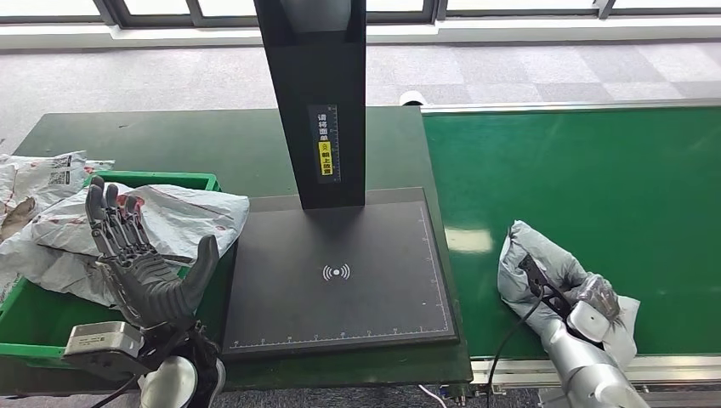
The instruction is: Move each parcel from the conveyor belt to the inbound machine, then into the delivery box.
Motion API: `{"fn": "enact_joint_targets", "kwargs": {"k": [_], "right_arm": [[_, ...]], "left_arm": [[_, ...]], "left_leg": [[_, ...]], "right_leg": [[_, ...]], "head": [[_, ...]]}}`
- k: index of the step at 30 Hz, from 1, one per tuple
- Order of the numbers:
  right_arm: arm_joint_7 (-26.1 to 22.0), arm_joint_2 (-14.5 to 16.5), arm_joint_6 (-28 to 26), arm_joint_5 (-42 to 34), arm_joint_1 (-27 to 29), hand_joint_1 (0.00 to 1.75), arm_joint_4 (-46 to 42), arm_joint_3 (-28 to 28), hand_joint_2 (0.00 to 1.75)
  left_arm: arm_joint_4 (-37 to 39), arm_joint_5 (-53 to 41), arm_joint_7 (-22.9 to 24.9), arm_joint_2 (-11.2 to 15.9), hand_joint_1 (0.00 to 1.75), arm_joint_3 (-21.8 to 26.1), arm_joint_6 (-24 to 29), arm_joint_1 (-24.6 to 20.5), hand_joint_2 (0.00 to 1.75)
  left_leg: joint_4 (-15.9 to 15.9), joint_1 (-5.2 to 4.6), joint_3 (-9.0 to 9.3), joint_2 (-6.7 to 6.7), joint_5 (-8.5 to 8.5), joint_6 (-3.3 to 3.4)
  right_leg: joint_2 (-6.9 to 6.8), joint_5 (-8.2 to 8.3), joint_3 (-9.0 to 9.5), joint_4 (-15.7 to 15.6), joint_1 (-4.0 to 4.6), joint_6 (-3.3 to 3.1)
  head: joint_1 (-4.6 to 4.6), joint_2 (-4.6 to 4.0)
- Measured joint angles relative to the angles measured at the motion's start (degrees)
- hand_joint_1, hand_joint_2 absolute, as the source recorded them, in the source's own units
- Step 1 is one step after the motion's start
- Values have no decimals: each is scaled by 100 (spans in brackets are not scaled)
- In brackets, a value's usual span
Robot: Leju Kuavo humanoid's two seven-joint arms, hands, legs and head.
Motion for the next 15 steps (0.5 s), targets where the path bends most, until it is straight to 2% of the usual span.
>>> {"fn": "enact_joint_targets", "kwargs": {"k": [5, 15], "right_arm": [[-237, 51, -428, 54, 28, 175, 0, -42, 175], [-265, 119, -525, 68, 35, 175, 0, -95, 175]], "left_arm": [[-2, -34, 0, 8, 0, 0, 21, 10, 175], [-2, -39, 0, 13, 0, 0, 25, 20, 175]], "left_leg": [[0, -1, -4, 1, 0, 0], [0, -1, -7, 0, 0, 0]], "right_leg": [[1, 0, -4, 0, -2, 0], [1, 0, -6, 0, -2, 0]], "head": [[0, 0], [0, 0]]}}
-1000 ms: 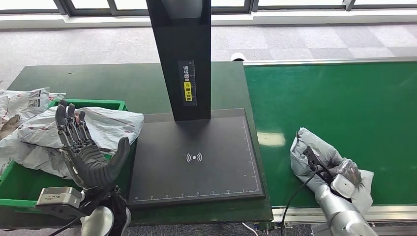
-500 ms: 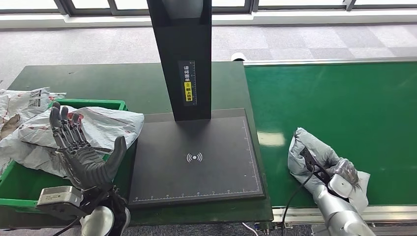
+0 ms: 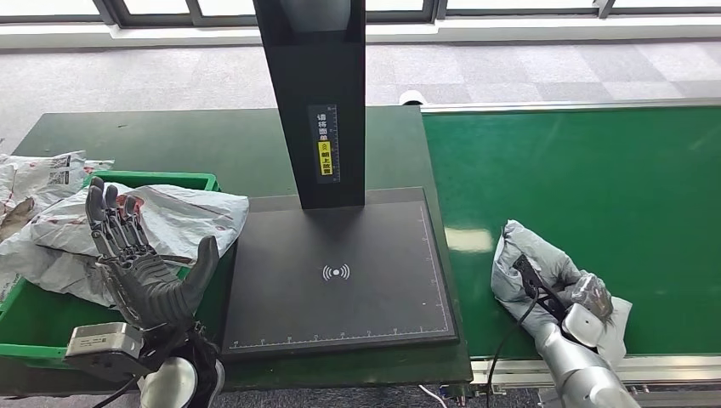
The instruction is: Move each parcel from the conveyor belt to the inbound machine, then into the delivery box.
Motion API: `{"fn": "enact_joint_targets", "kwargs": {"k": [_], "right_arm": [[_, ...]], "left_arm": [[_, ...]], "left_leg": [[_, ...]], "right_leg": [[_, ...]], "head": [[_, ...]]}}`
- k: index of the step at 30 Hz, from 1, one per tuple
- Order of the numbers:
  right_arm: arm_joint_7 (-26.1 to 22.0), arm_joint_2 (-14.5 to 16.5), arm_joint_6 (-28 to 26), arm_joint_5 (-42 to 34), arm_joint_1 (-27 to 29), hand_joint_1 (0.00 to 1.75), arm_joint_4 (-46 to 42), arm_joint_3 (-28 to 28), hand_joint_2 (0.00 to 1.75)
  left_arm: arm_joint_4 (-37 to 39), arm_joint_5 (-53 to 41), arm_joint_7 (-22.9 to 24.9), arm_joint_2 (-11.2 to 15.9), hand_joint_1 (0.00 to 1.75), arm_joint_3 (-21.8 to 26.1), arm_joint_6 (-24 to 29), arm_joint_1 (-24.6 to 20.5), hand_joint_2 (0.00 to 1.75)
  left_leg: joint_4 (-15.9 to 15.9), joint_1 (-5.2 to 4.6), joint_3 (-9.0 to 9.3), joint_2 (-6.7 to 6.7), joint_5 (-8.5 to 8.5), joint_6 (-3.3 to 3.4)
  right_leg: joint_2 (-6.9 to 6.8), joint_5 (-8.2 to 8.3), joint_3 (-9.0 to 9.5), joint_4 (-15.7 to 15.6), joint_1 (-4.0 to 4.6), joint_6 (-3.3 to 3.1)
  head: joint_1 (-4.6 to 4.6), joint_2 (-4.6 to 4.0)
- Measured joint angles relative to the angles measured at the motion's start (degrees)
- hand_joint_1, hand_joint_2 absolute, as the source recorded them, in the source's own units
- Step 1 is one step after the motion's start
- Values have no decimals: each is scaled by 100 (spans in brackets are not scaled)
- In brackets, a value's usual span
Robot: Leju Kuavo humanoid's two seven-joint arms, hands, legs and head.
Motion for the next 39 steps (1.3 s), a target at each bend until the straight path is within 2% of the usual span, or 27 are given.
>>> {"fn": "enact_joint_targets", "kwargs": {"k": [3, 6, 12, 16, 21, 24, 29, 35, 39], "right_arm": [[-293, 80, -392, 160, 68, 175, -98, 3, 175], [-584, 383, -849, 595, 319, 175, -626, 44, 175], [-574, 811, -850, 763, 615, 175, -1366, 145, 175], [-484, 996, -573, 836, 891, 175, -1931, 231, 175], [-179, 1332, 131, 856, 1676, 175, -3410, 733, 175], [-26, 1450, 346, 856, 2109, 175, -4160, 1061, 175], [16, 1544, 388, 856, 2510, 175, -4908, 1398, 175], [0, 1590, 362, 856, 2636, 175, -5264, 1501, 175], [49, 1596, 156, 856, 2708, 175, -5469, 1590, 175]], "left_arm": [[-18, -36, -1, 2, 0, 0, 1, 31, 175], [-94, -107, -2, 2, 0, 0, 6, 121, 175], [-178, -128, -2, 2, 0, 0, 9, 189, 175], [-222, -180, -2, 2, 0, 0, 9, 244, 175], [-319, -215, -2, 2, 0, 0, 9, 326, 175], [-342, -216, -2, 2, 0, 0, 9, 342, 175], [-385, -264, -2, 2, 0, 0, 9, 360, 175], [-438, -299, -2, 2, 0, 0, 9, 387, 175], [-490, -341, -2, -2, 0, 1, 9, 435, 175]], "left_leg": [[0, 0, -7, -1, 0, 0], [-2, 1, -12, 13, -1, -2], [-11, 2, -17, 15, 0, -5], [-13, 3, -19, 15, 0, -5], [-14, 4, -24, 16, -5, -9], [-15, 4, -29, 16, -6, -10], [-15, 3, -29, 20, -6, -10], [-15, 3, -28, 24, -5, -10], [-15, 3, -28, 24, -5, -10]], "right_leg": [[-1, 0, -1, 0, -1, 0], [13, 0, -15, 1, 0, 0], [15, 0, -29, 1, 1, -2], [16, -2, -30, 2, 2, -3], [17, -8, -39, 2, 2, -4], [17, -10, -42, 2, 2, -4], [23, -10, -45, 2, 1, -5], [23, -8, -44, 2, 1, -4], [23, -8, -45, 2, 1, -4]], "head": [[1, 0], [1, 0], [0, 0], [0, 0], [0, 0], [0, 0], [0, 0], [0, 0], [0, 0]]}}
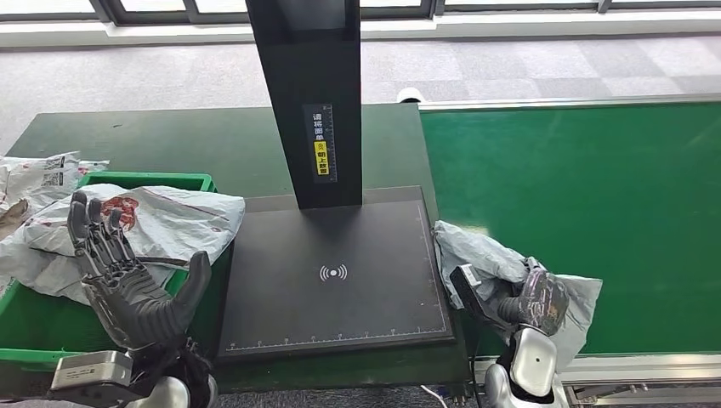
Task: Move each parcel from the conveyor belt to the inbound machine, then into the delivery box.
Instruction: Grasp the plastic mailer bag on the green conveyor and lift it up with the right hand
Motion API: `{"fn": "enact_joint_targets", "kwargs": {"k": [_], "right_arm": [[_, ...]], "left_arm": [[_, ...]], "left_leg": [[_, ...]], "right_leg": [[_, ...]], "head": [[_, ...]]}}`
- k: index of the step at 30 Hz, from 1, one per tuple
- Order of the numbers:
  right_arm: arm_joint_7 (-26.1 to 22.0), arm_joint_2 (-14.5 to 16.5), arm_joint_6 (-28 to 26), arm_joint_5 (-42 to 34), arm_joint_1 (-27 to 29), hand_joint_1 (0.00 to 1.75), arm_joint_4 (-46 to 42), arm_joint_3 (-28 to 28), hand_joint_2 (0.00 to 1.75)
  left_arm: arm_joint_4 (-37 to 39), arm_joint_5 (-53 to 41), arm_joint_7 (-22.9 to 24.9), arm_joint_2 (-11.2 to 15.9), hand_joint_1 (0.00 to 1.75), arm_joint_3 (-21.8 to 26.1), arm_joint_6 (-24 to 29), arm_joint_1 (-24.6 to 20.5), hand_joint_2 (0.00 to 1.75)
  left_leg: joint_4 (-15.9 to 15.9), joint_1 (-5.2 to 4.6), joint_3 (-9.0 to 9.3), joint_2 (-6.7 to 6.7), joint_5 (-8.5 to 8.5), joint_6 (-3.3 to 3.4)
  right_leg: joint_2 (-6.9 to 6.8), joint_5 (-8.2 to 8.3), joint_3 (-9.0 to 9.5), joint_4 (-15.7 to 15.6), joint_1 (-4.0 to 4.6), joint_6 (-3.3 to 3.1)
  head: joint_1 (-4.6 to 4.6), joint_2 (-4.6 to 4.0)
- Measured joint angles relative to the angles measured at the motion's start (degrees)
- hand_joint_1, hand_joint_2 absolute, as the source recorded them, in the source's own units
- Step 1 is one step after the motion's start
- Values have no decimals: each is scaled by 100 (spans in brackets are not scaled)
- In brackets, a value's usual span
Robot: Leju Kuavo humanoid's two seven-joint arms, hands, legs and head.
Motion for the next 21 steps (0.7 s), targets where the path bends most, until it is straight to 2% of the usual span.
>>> {"fn": "enact_joint_targets", "kwargs": {"k": [4, 8, 11, 14, 16, 19, 21], "right_arm": [[377, -26, -297, 0, 164, 175, -422, 205, 175], [758, -185, -632, 1, 388, 175, -1033, 505, 175], [787, -326, -903, 2, 486, 175, -1439, 676, 175], [463, -367, -1284, 2, 494, 175, -1709, 698, 175], [42, -349, -1531, 2, 445, 175, -1838, 682, 175], [-561, -266, -1659, 2, 321, 175, -1971, 607, 175], [-684, -214, -1669, 1, 272, 175, -2031, 565, 175]], "left_arm": [[-61, -41, 0, -2, 0, 5, 0, 53, 175], [-119, -75, 0, -10, 0, 43, 0, 117, 175], [-147, -86, 0, -21, 0, 90, 0, 140, 175], [-167, -102, 0, -28, 0, 98, 0, 151, 175], [-170, -110, 0, -33, 0, 98, 0, 149, 175], [-170, -119, 0, -49, 0, 98, 0, 145, 175], [-170, -122, 1, -62, 0, 98, 0, 145, 175]], "left_leg": [[0, 0, -2, -1, 0, 0], [0, 0, -3, -1, -1, 0], [0, -1, -4, 0, -1, 1], [0, -2, -3, 2, -1, 1], [0, -2, -1, 4, -1, 1], [0, -1, 4, 6, 0, 0], [0, -1, 5, 3, 1, 0]], "right_leg": [[-1, -1, -2, 0, 0, -1], [0, -2, -3, 0, 0, 0], [0, -2, -3, 0, -2, 0], [0, -1, -2, 0, -2, 0], [2, 0, -1, 0, -2, 0], [4, 1, 0, 0, 0, 0], [2, 1, 3, 0, 2, 0]], "head": [[0, 0], [0, 0], [0, 0], [0, 0], [0, 0], [0, 0], [0, 0]]}}
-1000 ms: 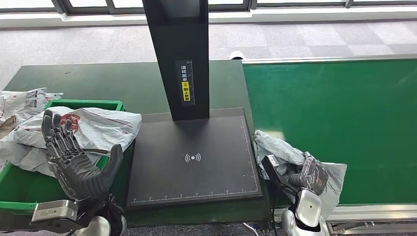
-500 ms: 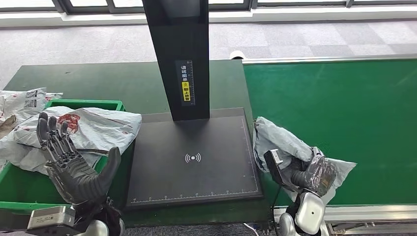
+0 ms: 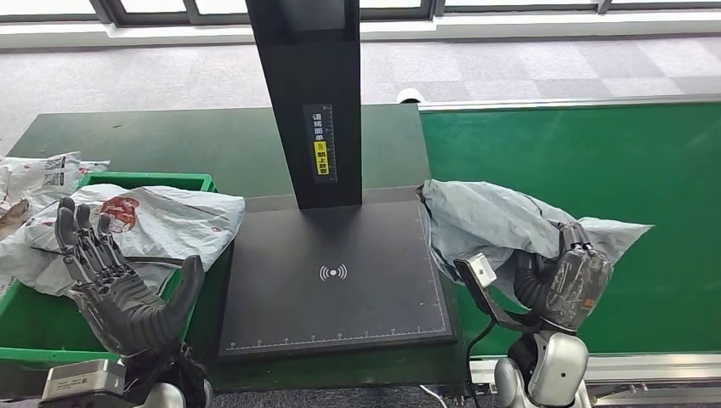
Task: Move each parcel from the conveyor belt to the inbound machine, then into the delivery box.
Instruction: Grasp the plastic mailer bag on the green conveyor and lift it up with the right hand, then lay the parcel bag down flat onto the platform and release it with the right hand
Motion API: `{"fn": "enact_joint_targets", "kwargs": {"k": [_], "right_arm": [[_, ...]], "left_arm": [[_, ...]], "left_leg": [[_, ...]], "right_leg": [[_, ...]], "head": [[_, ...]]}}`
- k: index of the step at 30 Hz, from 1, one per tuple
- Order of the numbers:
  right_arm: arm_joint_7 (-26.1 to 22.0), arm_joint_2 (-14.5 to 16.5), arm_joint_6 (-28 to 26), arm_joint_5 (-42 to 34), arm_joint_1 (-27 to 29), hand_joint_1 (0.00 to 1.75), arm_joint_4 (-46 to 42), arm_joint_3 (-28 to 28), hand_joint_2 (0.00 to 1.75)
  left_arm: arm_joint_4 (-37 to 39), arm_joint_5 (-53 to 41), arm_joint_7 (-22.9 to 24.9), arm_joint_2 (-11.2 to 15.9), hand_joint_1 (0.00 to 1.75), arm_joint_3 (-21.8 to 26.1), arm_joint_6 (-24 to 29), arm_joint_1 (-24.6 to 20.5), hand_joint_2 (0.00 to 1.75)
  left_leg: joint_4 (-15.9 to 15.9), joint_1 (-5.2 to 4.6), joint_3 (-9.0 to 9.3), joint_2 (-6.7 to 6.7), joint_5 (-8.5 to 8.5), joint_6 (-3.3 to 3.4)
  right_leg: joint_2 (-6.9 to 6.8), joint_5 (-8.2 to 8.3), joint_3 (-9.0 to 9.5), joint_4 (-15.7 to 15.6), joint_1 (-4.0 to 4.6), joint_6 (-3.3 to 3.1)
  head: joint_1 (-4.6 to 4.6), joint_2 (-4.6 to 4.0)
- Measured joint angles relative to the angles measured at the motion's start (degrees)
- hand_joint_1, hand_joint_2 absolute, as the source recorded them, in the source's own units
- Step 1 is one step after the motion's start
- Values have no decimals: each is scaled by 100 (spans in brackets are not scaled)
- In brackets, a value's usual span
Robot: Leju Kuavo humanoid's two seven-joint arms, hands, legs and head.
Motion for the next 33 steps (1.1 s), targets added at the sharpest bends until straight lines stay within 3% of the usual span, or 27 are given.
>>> {"fn": "enact_joint_targets", "kwargs": {"k": [13, 19, 21, 23, 25, 26, 28, 30, 33], "right_arm": [[-44, 103, -19, -1, -69, 175, -91, -67, 175], [-542, 220, -19, 0, -176, 175, -153, -68, 175], [-399, 222, 38, 1, -358, 175, -85, 2, 175], [421, 88, 246, 3, -773, 175, 236, 349, 175], [1427, -92, 505, 9, -1309, 175, 733, 1073, 175], [1701, -146, 604, 10, -1552, 175, 983, 1507, 175], [1757, -162, 749, 10, -1971, 175, 1499, 2324, 175], [1458, -58, 908, 10, -2342, 175, 2083, 2890, 175], [931, 342, 1069, 8, -2839, 175, 3201, 3398, 175]], "left_arm": [[0, -5, -1, -15, 0, 1, 0, -1, 175], [-1, -5, 0, -15, 0, 1, 0, -2, 175], [-2, -3, 0, -15, 0, 2, 0, -3, 175], [-2, 14, -1, -14, 0, 2, 0, -19, 175], [1, 37, -1, -14, 0, 2, 0, -51, 175], [6, 46, 0, -14, 0, 2, 0, -70, 175], [33, 68, 1, -14, 0, 2, 0, -124, 175], [74, 86, 1, -14, 0, 2, 0, -187, 175], [145, 81, 0, -18, 0, -1, 0, -272, 175]], "left_leg": [[0, 0, -3, 1, -1, 1], [-1, 1, -5, 5, -1, 0], [-3, 5, -31, 6, -1, 0], [-4, 7, -57, 15, -1, 0], [-3, 7, -50, 31, 1, -3], [-3, 7, -35, 38, 4, -6], [-2, 7, -8, 40, 15, -15], [-3, 10, -2, 29, 25, -24], [-4, 19, -6, 26, 27, -30]], "right_leg": [[2, 0, -2, 0, -2, 0], [5, 0, -2, 1, -1, 0], [5, 0, 3, 2, 0, 0], [13, 2, 3, 4, 0, -1], [25, 7, -3, 4, 0, -4], [31, 12, -7, 4, 0, -7], [39, 24, -14, 5, 5, -14], [33, 29, -17, 7, 16, -18], [31, 25, -21, 12, 31, -25]], "head": [[0, 0], [0, 0], [1, 0], [2, 0], [3, 0], [2, 0], [1, 0], [1, 0], [0, 0]]}}
